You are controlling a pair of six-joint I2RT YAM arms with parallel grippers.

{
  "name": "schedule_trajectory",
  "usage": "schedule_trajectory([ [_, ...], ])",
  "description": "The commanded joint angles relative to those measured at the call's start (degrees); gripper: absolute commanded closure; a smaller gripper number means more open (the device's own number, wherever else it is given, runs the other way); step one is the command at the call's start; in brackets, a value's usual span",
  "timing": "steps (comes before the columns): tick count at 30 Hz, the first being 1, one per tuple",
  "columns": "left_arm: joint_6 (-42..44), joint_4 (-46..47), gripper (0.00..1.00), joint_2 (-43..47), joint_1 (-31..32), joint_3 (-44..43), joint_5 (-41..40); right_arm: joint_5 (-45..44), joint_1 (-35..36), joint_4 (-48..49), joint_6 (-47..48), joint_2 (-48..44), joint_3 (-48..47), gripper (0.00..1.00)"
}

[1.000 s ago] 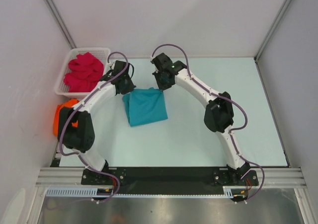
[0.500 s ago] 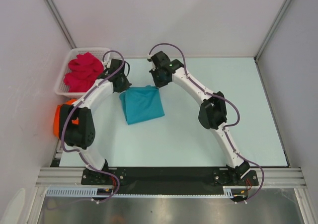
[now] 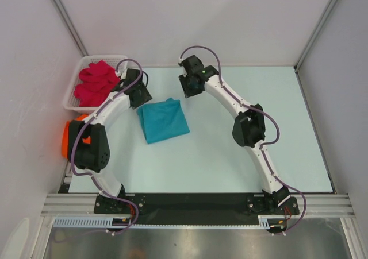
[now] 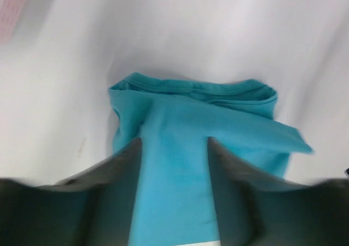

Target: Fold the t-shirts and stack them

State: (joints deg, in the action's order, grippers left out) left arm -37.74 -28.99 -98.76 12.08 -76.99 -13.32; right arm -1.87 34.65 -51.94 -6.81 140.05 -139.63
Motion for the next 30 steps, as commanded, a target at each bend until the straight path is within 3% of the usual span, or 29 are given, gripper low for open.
schedule_trajectory([
  [1, 0.38, 0.96, 0.28, 2.43, -0.74, -0.79, -0.48, -2.08, -0.90, 1.41, 0.39, -2.84, -0.73, 0.59],
  [3, 0.30, 0.35, 0.07, 3.13, -0.74, -0.71, -1.00, -2.70, -0.99, 1.76, 0.39, -3.90, 0.23, 0.60],
  [5, 0.38, -0.10, 0.01, 4.18, -0.74, -0.35, -1.27, -3.49, -0.99, 2.11, 0.48, -5.74, 1.90, 0.60],
  [9, 0.73, -0.54, 0.00, 7.25, -0.74, 1.49, -0.74, -4.45, -0.91, 2.28, -0.05, -9.35, 5.33, 0.60],
  [13, 3.19, 1.48, 0.00, 12.26, -0.39, 5.96, 5.12, -6.04, -0.38, 3.60, -0.57, -15.76, 13.31, 0.60],
  [21, 8.10, 3.25, 0.00, 19.92, 0.40, 15.99, 17.71, 0.20, -0.11, 16.42, -9.44, -33.42, 46.50, 0.61],
  [24, 9.26, 1.40, 0.00, 17.91, 0.49, 16.43, 16.58, -0.41, 0.94, 17.75, -10.94, -36.77, 51.90, 0.62],
  [30, 5.58, -0.19, 0.00, 12.81, 0.67, 18.54, 10.63, -3.49, 4.28, 15.21, -10.95, -40.81, 53.41, 0.62],
])
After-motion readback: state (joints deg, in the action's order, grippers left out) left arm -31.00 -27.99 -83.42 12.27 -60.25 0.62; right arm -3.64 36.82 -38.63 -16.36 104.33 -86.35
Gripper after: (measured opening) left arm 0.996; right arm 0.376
